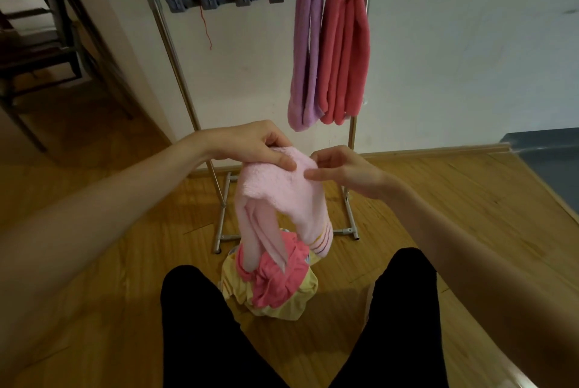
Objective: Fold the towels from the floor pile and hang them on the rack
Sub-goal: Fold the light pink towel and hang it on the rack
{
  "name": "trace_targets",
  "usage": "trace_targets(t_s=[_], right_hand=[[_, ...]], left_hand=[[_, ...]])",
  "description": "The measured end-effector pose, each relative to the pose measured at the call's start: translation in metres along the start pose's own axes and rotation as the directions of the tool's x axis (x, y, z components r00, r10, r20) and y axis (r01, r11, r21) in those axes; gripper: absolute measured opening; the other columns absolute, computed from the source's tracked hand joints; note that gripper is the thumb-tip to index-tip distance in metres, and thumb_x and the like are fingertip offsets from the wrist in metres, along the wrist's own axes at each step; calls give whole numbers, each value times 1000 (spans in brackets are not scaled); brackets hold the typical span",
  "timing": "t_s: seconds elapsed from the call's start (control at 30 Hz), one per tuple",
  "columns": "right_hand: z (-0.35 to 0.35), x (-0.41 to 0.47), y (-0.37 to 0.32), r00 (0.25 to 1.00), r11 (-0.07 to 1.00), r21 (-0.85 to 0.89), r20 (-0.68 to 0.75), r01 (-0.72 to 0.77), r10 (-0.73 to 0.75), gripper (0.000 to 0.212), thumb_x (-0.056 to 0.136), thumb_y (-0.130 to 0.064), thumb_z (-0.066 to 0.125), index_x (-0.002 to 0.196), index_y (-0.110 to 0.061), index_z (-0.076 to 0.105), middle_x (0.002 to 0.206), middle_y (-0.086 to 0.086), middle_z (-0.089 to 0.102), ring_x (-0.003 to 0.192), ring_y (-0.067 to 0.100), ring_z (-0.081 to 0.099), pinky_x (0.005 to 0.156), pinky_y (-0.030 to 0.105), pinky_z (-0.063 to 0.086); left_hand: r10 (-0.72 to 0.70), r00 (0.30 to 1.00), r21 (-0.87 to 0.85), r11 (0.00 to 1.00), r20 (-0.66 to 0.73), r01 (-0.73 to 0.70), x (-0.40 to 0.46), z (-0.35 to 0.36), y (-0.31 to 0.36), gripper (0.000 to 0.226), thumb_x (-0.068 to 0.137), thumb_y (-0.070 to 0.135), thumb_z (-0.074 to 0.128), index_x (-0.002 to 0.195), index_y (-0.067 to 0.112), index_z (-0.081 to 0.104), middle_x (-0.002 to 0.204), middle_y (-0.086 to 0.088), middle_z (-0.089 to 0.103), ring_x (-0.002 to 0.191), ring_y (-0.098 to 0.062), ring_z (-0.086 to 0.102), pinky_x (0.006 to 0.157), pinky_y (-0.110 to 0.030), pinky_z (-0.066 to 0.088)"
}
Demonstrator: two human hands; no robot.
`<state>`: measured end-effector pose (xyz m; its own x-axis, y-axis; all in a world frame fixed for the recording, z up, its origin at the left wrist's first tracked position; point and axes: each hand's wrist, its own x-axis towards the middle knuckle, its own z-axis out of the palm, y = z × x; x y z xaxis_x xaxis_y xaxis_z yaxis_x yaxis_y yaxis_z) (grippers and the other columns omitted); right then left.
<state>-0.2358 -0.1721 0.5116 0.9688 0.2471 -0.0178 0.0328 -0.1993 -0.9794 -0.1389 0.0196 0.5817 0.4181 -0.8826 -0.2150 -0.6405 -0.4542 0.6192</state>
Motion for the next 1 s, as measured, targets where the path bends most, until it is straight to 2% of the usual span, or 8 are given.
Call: trace_targets(t_s=[0.2, 0.33, 0.43, 0.5, 0.6, 0.7, 0.9, 1.0], right_hand=[[-37, -10, -12, 1000, 1000, -22, -2, -11, 11, 13, 91, -11, 58, 84, 0, 57, 79, 5, 55, 75, 13, 55, 70, 21, 45], [-61, -18, -8, 990, 998, -46, -134, -38, 32, 61, 78, -37, 70, 101, 16, 51, 92, 14, 51, 86, 27, 47, 77, 45, 36], [-75, -18, -18, 983, 988, -154, -184, -14, -15, 29, 88, -16, 64, 104, 2, 49, 93, 19, 56, 84, 27, 53, 70, 39, 46], [-85, -11, -31, 981, 950, -311, -178, 24, -83, 19, 91, -3, 58, 102, -6, 44, 94, 20, 54, 82, 28, 51, 68, 36, 49], [-98, 6, -52, 985, 757, -646, -46, 99, -168, 23, 84, 1, 55, 100, -16, 52, 101, 10, 57, 90, 27, 55, 77, 43, 50], [-100, 19, -76, 992, 491, -863, 84, 119, -92, 47, 82, 8, 48, 110, -27, 63, 102, -13, 52, 92, 7, 52, 79, 22, 42], [-109, 49, -116, 961, 310, -949, -32, 57, -276, 49, 83, 7, 45, 122, -18, 61, 81, -17, 42, 80, 20, 49, 63, 15, 41], [-127, 75, -134, 913, 315, -949, -145, -19, -382, 53, 82, 6, 42, 125, -18, 59, 101, 7, 55, 93, 30, 54, 76, 40, 50]], left_hand=[[-54, 989, -33, 998, -139, 50, -3, -3, -10, 56, 66, 55, 68, 78, 0, 71, 61, 0, 55, 54, -8, 47, 49, -18, 33], [-69, 985, -165, 985, -155, 43, -11, -14, -22, 17, 84, 32, 66, 97, 22, 67, 70, 2, 64, 62, -6, 59, 59, -19, 44], [-35, 997, -297, 955, -71, 12, -14, -25, -23, 32, 93, 13, 56, 120, 27, 46, 87, -17, 62, 75, -23, 61, 67, -24, 53], [-12, 996, -170, 985, -93, -4, -9, -32, -18, 23, 95, 8, 52, 112, 23, 56, 102, -2, 65, 94, -16, 62, 81, -31, 53], [31, 993, 92, 996, -117, -21, 6, -44, -5, 30, 94, 1, 48, 96, 20, 70, 93, 15, 63, 93, 7, 56, 84, -14, 39], [48, 987, 258, 966, -156, -7, 21, -59, 8, 35, 94, 1, 47, 113, 22, 67, 94, 27, 52, 89, 14, 50, 75, -9, 36], [183, 902, 566, 820, -392, 80, 51, -105, 17, 45, 86, 8, 59, 129, 21, 56, 106, 3, 48, 92, -10, 43, 67, -14, 31], [340, 760, 626, 772, -554, 110, 69, -132, 19, 46, 86, 2, 57, 129, 17, 57, 106, -6, 56, 92, -15, 47, 78, -21, 33]])
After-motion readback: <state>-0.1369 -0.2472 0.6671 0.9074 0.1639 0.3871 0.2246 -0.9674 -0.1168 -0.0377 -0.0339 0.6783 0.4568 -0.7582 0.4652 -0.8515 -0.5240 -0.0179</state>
